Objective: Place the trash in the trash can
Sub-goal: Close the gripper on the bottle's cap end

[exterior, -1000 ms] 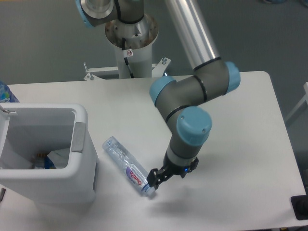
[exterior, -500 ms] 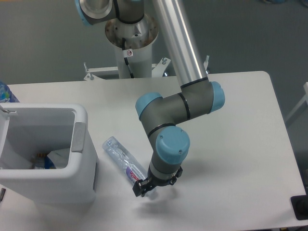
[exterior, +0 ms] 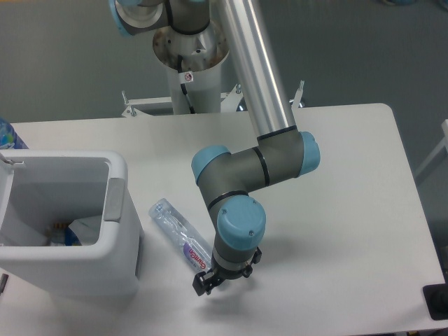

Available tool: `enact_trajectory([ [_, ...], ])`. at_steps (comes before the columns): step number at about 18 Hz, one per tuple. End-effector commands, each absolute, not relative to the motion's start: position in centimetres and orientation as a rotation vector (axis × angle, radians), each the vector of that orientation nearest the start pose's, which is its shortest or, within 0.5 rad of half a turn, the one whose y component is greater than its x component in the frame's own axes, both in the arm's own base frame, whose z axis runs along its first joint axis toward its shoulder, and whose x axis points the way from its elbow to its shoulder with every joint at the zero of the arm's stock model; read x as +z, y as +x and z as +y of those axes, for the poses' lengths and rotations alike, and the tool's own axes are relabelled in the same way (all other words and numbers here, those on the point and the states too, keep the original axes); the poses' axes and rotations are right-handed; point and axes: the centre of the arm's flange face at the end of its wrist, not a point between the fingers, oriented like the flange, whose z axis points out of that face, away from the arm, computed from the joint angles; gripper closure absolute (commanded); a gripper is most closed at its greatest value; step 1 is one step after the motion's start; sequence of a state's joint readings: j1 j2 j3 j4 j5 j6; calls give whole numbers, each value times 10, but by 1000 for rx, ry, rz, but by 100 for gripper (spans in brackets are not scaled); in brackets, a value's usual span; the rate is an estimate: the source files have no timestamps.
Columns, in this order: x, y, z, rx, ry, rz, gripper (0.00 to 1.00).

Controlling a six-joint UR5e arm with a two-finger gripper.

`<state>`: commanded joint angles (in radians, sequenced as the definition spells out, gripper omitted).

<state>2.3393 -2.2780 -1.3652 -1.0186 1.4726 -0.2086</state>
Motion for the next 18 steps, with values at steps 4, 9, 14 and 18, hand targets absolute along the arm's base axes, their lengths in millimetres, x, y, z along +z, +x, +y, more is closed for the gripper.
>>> enact_trajectory([
  [4,200,-401,620,-123,-2711,-1437,38],
  [9,197,-401,619,-98,-2720,-1440,40],
  [14,197,-397,622,-98,-2724,-1432,41],
  [18,197,-396,622,-96,-2726,-1430,44],
])
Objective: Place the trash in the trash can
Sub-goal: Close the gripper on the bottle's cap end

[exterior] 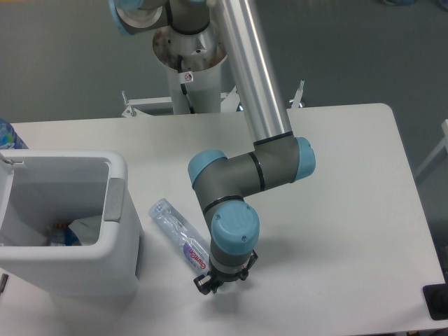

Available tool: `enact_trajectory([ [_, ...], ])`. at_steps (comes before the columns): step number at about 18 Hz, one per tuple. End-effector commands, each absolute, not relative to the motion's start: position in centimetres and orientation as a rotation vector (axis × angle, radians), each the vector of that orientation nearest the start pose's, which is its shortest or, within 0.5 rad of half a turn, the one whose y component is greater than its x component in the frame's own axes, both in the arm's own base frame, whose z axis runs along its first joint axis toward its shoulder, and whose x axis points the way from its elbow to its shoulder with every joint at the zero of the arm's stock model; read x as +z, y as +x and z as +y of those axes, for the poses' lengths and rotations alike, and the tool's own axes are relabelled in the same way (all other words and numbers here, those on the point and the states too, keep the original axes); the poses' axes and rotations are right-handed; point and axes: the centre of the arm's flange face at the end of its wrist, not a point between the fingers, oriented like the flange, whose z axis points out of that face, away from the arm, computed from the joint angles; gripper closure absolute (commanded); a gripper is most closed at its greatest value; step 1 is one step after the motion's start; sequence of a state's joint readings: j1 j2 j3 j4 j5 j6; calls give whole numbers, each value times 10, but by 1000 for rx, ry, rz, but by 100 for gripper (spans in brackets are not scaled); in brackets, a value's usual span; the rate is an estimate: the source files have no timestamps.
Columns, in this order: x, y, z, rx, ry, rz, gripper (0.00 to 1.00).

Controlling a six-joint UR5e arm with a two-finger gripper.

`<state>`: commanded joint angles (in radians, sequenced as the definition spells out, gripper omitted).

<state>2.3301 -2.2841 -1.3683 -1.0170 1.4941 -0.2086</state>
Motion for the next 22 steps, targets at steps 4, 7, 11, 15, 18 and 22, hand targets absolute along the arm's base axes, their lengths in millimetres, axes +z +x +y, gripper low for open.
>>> enact_trajectory([
  [4,196,-392,623,-97,-2732,-1425,48],
  [7,195,-391,622,-87,-2737,-1426,49],
  [11,193,-390,622,-80,-2742,-1426,48],
  [15,193,-390,622,-80,-2742,-1426,49],
  [18,193,-390,622,-80,-2742,-1426,57],
  [22,194,-390,622,-77,-2743,-1427,65],
])
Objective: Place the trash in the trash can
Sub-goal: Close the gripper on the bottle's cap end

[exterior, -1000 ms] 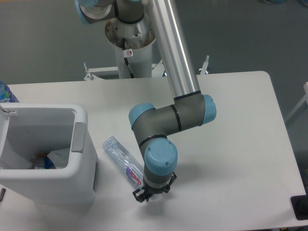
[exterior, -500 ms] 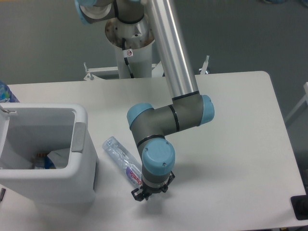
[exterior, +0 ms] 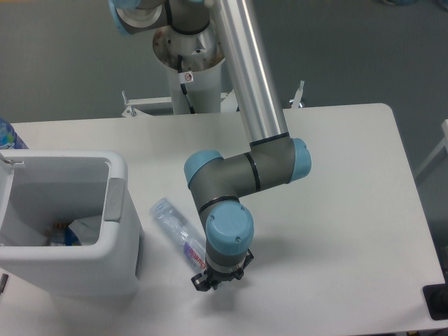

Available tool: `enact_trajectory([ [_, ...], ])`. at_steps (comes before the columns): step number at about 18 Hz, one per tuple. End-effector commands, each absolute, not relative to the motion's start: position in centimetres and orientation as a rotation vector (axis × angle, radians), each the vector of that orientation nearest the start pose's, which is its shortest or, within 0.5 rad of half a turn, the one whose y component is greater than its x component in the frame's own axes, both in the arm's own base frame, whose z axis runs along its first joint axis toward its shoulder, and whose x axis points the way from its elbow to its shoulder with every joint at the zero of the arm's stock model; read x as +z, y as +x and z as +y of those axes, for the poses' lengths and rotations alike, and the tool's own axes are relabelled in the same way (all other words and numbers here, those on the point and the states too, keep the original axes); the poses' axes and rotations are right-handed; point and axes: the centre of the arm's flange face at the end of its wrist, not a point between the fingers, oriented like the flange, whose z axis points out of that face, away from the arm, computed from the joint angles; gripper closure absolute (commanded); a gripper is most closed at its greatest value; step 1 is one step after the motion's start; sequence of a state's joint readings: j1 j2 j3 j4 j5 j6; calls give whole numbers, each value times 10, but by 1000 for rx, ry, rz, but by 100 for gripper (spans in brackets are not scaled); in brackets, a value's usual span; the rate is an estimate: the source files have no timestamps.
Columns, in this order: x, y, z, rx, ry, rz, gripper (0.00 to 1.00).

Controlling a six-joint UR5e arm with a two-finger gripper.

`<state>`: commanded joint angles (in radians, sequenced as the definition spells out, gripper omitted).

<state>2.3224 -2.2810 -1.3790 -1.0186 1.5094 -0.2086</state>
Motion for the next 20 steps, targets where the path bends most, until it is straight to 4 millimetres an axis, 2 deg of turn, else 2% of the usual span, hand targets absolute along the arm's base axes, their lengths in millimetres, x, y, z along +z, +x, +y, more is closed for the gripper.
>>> enact_trajectory([
  [4,198,-390,622,-75,-2739,-1424,70],
  [8,221,-392,623,-62,-2719,-1391,82],
  [11,240,-393,622,-46,-2702,-1357,83],
  [13,263,-395,622,-29,-2683,-1320,82],
  [16,309,-404,616,0,-2615,-1299,82],
  [18,331,-411,615,18,-2579,-1289,82],
  [19,346,-419,612,35,-2549,-1290,82],
  [20,371,-424,611,59,-2513,-1270,82],
])
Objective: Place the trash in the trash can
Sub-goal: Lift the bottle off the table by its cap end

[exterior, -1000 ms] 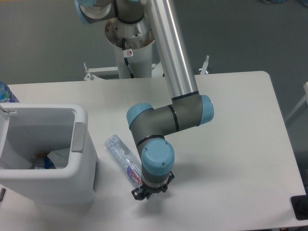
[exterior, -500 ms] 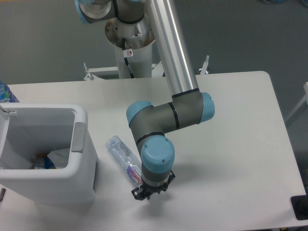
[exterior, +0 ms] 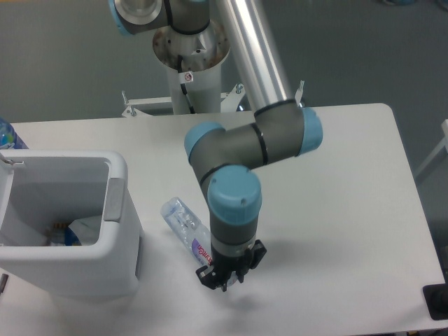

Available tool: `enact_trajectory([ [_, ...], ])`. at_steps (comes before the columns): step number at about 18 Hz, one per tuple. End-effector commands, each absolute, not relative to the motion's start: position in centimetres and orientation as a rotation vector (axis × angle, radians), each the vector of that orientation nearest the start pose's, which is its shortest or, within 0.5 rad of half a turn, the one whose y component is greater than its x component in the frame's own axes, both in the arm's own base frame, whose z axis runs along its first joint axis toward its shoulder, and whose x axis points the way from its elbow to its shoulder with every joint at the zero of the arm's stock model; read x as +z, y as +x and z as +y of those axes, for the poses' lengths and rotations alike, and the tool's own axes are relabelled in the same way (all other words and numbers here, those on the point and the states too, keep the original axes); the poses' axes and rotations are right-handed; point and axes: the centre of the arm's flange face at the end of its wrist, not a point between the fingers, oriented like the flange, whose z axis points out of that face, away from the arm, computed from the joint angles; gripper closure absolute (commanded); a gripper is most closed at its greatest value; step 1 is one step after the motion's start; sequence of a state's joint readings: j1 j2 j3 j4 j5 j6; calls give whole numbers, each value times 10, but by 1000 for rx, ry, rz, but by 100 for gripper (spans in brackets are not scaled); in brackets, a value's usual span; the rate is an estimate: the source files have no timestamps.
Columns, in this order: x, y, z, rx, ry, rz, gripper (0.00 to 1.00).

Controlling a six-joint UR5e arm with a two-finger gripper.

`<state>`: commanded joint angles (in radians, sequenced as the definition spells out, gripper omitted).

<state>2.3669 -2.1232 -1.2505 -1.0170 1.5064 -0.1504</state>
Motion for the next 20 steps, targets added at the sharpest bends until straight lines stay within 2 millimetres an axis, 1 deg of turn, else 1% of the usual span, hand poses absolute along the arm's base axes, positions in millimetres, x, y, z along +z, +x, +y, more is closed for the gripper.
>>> enact_trajectory([
  [1,400,-429,608,82,-2481,-1229,82],
  [2,424,-442,599,113,-2442,-1206,83],
  [3,451,-449,591,145,-2391,-1181,83],
  [4,474,-451,585,178,-2337,-1155,83],
  [5,492,-458,577,209,-2281,-1143,82],
  [6,515,-461,567,225,-2211,-1116,83],
  [9,558,-467,539,188,-2110,-1079,83],
  [10,569,-467,532,173,-2082,-1068,83],
  [12,585,-461,526,136,-2055,-1045,83],
  [13,587,-459,526,117,-2049,-1038,83],
  [18,616,-433,524,56,-1987,-1053,83],
  [20,628,-417,526,15,-1964,-1049,83],
])
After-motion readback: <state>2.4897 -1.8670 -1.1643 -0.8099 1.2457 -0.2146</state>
